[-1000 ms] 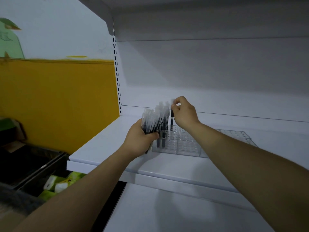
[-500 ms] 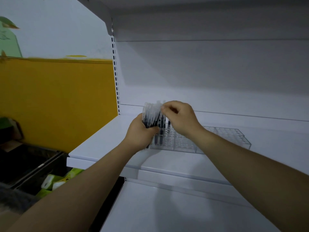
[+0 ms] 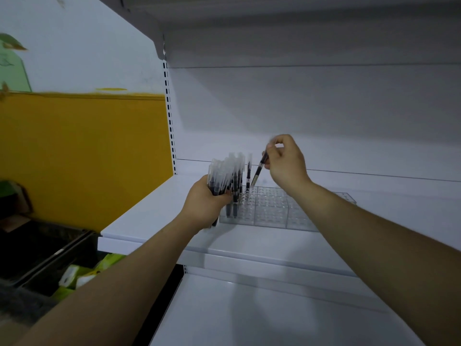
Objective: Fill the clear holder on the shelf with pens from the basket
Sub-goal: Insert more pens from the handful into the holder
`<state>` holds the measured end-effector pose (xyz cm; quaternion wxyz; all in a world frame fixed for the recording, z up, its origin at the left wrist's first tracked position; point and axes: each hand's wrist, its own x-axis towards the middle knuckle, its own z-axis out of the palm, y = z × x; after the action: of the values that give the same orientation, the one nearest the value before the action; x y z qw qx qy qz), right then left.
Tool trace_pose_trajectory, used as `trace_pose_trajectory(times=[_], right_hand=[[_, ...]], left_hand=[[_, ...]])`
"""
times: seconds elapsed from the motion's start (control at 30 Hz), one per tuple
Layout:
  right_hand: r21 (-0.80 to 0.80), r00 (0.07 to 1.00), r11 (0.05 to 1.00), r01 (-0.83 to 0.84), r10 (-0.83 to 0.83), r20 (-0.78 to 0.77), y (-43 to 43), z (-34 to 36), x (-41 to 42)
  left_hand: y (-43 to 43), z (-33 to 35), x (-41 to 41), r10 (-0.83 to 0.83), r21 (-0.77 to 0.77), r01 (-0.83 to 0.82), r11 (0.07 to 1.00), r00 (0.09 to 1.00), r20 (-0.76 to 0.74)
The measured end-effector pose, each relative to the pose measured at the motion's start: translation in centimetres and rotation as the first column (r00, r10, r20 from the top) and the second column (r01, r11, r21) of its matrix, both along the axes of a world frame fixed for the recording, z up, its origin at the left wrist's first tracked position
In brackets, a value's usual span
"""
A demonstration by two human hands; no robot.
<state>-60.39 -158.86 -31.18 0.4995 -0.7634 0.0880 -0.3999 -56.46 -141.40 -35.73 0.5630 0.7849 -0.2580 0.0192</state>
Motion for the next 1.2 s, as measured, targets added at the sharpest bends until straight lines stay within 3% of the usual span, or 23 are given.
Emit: trace_pose_trajectory(times=[0.43,0.67,0.77,0.83,0.97,1.2], right_hand=[[-0.186,0.98,0.981,-0.048,0.009,-0.201,0.3,-2.6,3.2],[-0.306,0.918,0.952,-0.004,-0.118,-0.379,0.4,-2.9,4.0],[-0.33,0.97,0.938,0.103,-0.168,-0.176,1.1,-2.5,2.7],[-0.262,0.995,0.964,0.044,-0.065,-0.072,1.8,-1.8,1.2],[-0.183,0.961,0.951,-0.25,0.22,-0.17,2.8,-1.5,-0.6],[-0.078,0.97,0.971,-0.227,0.219,-0.104,2.2,-0.7,-1.0]], left_hand=[[0.2,-0.2,0.5,0.001,0.047,-0.004,0.999,0.998,0.061],[0.5,-0.3,0.4,-0.004,0.051,0.001,0.999,0.999,0.048],[0.6,-0.3,0.3,-0.004,0.041,0.003,0.999,0.999,0.035],[0.5,-0.1,0.2,-0.001,0.032,0.0,0.999,0.999,0.035],[-0.3,0.4,-0.3,-0.02,0.002,0.02,1.0,0.999,0.029],[-0.7,0.7,-0.9,-0.008,0.003,0.008,1.0,0.999,0.031]])
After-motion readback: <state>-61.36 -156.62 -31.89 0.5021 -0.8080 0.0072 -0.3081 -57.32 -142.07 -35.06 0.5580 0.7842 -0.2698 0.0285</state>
